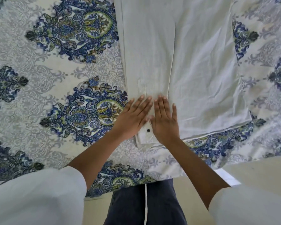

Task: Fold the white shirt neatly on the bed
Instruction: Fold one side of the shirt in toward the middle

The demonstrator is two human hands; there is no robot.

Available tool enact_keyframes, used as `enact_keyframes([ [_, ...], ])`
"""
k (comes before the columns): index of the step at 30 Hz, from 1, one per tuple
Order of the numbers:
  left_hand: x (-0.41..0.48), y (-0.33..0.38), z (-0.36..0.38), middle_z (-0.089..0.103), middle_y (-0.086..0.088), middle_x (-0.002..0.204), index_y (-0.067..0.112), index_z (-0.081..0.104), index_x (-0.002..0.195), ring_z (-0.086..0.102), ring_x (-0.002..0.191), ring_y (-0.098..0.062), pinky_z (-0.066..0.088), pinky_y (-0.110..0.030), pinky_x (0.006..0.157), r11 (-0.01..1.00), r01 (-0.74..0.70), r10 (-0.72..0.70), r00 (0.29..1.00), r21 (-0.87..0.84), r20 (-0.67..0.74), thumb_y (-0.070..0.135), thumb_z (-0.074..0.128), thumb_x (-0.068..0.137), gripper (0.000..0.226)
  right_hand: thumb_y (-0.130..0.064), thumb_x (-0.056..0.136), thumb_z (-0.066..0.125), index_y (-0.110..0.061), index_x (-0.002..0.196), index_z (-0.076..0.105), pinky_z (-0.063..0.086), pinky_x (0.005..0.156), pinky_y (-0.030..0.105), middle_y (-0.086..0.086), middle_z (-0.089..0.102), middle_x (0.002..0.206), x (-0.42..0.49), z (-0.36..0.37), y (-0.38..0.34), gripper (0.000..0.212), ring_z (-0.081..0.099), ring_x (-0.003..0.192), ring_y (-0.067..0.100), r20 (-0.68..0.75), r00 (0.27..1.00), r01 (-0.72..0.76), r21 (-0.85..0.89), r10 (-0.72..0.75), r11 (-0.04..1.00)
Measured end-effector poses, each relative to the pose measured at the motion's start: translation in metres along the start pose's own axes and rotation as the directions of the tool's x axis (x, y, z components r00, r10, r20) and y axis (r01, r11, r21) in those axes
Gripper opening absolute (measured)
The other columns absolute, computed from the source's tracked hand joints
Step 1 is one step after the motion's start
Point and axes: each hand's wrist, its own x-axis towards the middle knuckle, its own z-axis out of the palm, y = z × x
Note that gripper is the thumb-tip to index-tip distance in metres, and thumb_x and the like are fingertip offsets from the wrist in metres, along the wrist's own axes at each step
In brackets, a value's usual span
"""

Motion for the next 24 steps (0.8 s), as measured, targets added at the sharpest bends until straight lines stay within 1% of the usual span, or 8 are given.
enact_keyframes([
  [5,-0.034,0.018,0.011,0.028,-0.006,0.153,0.011,0.024,0.146,0.023,0.142,-0.022,0.015,-0.041,0.113,0.999,-0.032,0.032,0.999,0.008,0.004,0.035,0.027,0.096,0.056,-0.033,0.094,0.026,-0.008,0.147,0.022,0.011,0.113,0.048,0.007,0.024,0.155,-0.031,0.006,0.013,0.058,0.019,0.144,0.021,0.093,0.995,0.025,-0.019,-0.023,1.000],
  [10,-0.055,0.038,0.020,0.010,0.000,0.158,0.016,0.014,0.149,0.008,0.146,-0.021,0.011,-0.042,0.116,1.000,-0.005,0.005,0.999,-0.002,0.033,0.034,0.024,0.098,0.056,-0.028,0.094,0.024,-0.011,0.147,0.026,0.008,0.113,0.049,0.005,0.024,0.156,-0.051,0.006,0.024,0.056,0.014,0.144,0.020,0.158,0.984,0.094,-0.046,-0.085,0.995],
  [12,-0.054,0.044,0.009,0.019,0.000,0.156,0.015,0.022,0.148,0.017,0.144,-0.020,0.014,-0.044,0.116,0.999,0.042,-0.042,0.998,0.021,0.042,0.032,0.024,0.096,0.054,-0.025,0.097,0.022,-0.015,0.150,0.019,0.001,0.116,0.048,0.001,0.012,0.159,-0.052,-0.004,0.028,0.054,0.004,0.147,0.019,0.196,0.974,0.125,-0.026,-0.118,0.992],
  [14,-0.048,0.053,-0.008,0.039,-0.003,0.148,0.012,0.042,0.139,0.035,0.137,-0.021,0.026,-0.044,0.113,0.997,0.066,-0.067,0.997,0.030,0.037,0.030,0.026,0.093,0.052,-0.023,0.101,0.021,-0.020,0.151,0.008,-0.004,0.117,0.044,-0.004,-0.002,0.159,-0.045,-0.019,0.034,0.052,-0.008,0.147,0.016,0.260,0.955,0.121,0.090,-0.140,0.989],
  [16,-0.037,0.064,-0.025,0.059,-0.007,0.130,0.009,0.059,0.123,0.055,0.122,-0.023,0.043,-0.044,0.101,0.996,0.084,-0.085,0.996,-0.026,-0.032,0.027,0.030,0.090,0.047,-0.020,0.101,0.026,-0.021,0.149,0.019,0.005,0.118,0.037,-0.004,0.010,0.159,-0.039,-0.038,0.042,0.049,0.003,0.147,0.015,0.247,0.962,0.044,0.276,-0.115,0.960],
  [18,-0.022,0.081,-0.046,0.068,-0.010,0.108,0.006,0.066,0.104,0.065,0.102,-0.026,0.054,-0.039,0.085,0.984,0.135,-0.151,0.979,-0.115,-0.140,0.023,0.034,0.089,0.040,-0.015,0.099,0.033,-0.017,0.143,0.038,0.021,0.115,0.032,0.004,0.033,0.152,-0.036,-0.056,0.054,0.044,0.027,0.141,0.019,0.196,0.979,-0.059,0.507,-0.048,0.860],
  [20,-0.004,0.093,-0.063,0.068,-0.008,0.093,0.007,0.065,0.092,0.065,0.087,-0.028,0.054,-0.035,0.070,0.966,0.188,-0.222,0.955,-0.179,-0.196,0.020,0.034,0.089,0.034,-0.011,0.097,0.036,-0.016,0.133,0.051,0.036,0.105,0.032,0.009,0.050,0.138,-0.030,-0.074,0.066,0.040,0.047,0.125,0.022,0.206,0.976,-0.193,0.707,0.063,0.680],
  [24,0.043,0.119,-0.093,0.065,-0.010,0.094,0.006,0.062,0.097,0.059,0.089,-0.031,0.048,-0.038,0.073,0.924,0.230,-0.304,0.926,-0.306,-0.224,0.017,0.034,0.095,0.030,-0.002,0.091,0.040,-0.011,0.114,0.063,0.042,0.090,0.030,0.002,0.062,0.109,-0.009,-0.107,0.102,0.033,0.056,0.101,0.019,0.241,0.945,-0.311,0.872,0.221,0.379],
])
